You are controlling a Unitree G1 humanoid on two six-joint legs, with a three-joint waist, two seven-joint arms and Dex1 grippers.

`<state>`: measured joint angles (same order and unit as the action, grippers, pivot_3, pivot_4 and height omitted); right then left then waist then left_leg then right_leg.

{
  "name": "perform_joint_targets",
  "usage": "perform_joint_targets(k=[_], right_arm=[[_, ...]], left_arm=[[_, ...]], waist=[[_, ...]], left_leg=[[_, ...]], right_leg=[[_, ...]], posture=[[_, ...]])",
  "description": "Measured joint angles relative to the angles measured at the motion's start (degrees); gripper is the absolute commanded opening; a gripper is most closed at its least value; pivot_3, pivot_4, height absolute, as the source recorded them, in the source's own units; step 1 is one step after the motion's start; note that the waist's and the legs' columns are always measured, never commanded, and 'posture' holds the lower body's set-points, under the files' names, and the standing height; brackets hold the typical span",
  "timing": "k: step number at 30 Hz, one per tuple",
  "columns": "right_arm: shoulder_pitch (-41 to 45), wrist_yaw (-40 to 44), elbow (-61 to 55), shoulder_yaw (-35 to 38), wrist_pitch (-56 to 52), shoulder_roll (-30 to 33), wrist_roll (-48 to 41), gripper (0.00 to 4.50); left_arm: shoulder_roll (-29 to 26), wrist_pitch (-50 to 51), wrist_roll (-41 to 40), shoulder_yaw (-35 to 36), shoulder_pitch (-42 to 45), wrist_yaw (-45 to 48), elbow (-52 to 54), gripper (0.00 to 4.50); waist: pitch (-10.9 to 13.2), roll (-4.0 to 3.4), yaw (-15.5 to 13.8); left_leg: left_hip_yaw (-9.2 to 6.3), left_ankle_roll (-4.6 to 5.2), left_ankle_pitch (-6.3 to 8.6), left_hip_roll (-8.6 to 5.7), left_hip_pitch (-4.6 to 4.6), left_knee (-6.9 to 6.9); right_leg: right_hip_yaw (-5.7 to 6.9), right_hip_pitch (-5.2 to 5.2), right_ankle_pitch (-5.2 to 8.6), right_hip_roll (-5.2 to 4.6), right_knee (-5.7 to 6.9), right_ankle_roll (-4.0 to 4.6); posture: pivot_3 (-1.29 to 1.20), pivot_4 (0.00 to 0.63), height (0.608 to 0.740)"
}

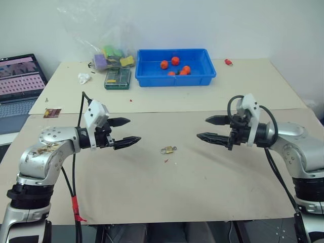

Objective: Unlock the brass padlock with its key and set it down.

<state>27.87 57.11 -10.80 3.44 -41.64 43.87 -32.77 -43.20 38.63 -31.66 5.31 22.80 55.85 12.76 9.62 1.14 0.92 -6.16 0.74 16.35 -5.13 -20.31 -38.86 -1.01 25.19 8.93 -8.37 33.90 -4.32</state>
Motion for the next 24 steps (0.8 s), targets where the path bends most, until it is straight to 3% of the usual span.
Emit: perform_joint_targets(k=[4,10,15,24], right_arm=[[-5.56,-1.26,-3.52,2.20,-2.32,0.82,-1.47,4.48],[-13.65,-5.54,-10.80,7.09,-5.26,1.28,-4.02,4.48],[-21.17,-10.17,-16.43,13.15,-6.79,1.37,-5.04,4.48],[-27.05,-15.89,-21.59,18.71,-7.54,0.88,-6.91,4.48]], left_arm=[[0.71,-2.74,5.32,-6.07,1.79,-0.94,-0.22,4.50],[10.71,-10.96,13.88,-17.09,6.13,-2.78,-6.31,4.50],[15.86,-15.03,17.61,-21.16,10.25,-2.45,-12.21,4.50],[18.77,-18.08,24.49,-25.42,13.61,-1.42,-23.62,4.50]], waist=[[0.01,0.03,-0.91],[0.07,0.13,-1.51],[0.07,0.13,-1.49],[0.08,0.15,-1.41]], left_leg=[[0.04,-0.01,0.01,0.00,0.00,0.00],[0.08,0.03,0.03,-0.02,-0.15,-0.12],[0.17,0.06,0.05,-0.03,-0.14,-0.11],[0.21,0.06,0.05,-0.02,-0.07,-0.14]], right_leg=[[0.07,-0.12,0.00,0.00,-0.08,0.02],[0.04,-0.07,-0.08,-0.01,-0.25,0.07],[0.03,-0.10,-0.07,-0.01,-0.27,0.06],[0.04,-0.18,0.00,0.00,-0.26,-0.06]], posture=[[0.00,0.150,0.740],[0.00,0.150,0.740],[0.00,0.150,0.740],[0.00,0.150,0.740]])
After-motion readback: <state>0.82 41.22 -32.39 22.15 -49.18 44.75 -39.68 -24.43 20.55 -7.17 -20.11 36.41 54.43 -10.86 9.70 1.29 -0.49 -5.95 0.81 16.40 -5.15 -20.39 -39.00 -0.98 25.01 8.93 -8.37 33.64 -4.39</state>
